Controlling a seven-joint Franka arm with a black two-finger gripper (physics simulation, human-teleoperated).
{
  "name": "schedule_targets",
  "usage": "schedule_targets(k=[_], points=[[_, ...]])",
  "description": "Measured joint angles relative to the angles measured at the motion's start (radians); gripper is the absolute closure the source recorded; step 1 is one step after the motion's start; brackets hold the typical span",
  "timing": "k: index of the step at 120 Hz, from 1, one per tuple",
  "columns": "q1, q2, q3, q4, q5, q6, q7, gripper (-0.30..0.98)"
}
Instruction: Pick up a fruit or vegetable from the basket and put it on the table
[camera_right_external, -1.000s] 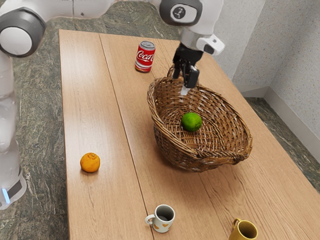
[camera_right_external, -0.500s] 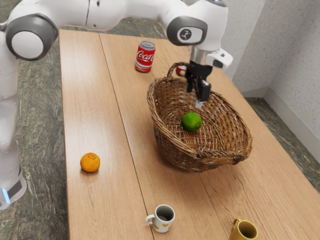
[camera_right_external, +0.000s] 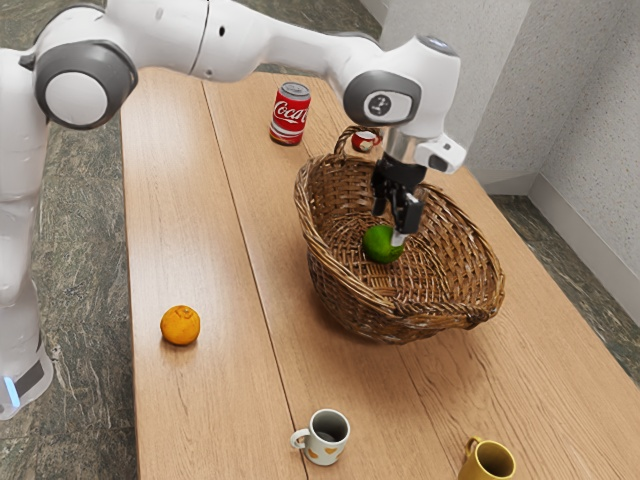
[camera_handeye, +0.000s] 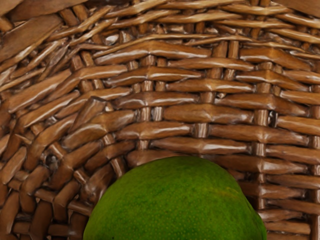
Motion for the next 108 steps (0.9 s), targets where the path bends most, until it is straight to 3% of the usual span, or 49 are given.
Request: schedule_targets(k=[46, 64, 74, 86, 108], points=[[0.002, 0.036, 0.001, -0.022, -0.013, 0.021, 0.0, 0.01], [0.002, 0.039, 0.001, -0.022, -0.018, 0.023, -0.001, 0.24], [0.002, 0.036, 0.001, -0.022, -0.021, 0.02, -0.003, 0.28], [0.002, -0.025, 0.005, -0.018, -0.019, -0.003, -0.005, 0.35], [0.004, -0.139, 0.013, 0.074, -0.007, -0.083, -0.007, 0.28]])
